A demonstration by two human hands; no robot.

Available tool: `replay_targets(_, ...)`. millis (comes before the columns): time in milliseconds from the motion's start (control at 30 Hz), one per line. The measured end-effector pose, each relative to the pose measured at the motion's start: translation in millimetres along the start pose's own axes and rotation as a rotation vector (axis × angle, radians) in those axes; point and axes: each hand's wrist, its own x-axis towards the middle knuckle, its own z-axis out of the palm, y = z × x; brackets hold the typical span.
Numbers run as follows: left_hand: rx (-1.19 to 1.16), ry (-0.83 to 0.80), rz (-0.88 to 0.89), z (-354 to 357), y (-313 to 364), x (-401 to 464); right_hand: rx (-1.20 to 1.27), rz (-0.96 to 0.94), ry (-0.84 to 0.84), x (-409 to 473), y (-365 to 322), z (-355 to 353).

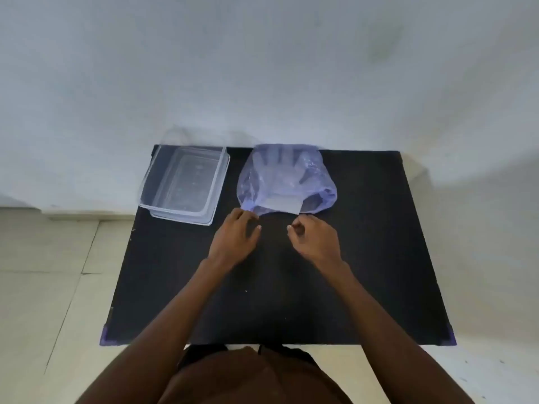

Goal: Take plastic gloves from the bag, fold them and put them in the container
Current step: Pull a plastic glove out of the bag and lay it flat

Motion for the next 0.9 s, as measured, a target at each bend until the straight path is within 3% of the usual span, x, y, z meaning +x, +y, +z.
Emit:
replay_targets(333,0.307,-0.533,-0.123,32,-35,46,-0.116,-0.065,-0.095,58,15,56)
replay_targets(500,0.491,-0.596,-0.077,40,-39,46,-0.143,-0.13,-0.083,80,6,77)
replay_targets(667,0.477,-0.632,-0.099,41,-35,50,-0.194,-0.162,-0.069,98,-5,94)
replay_targets(900,0.45,-0.704,-0.102,33,-36,63,-0.317,-0.345,0.011,111,-10,96)
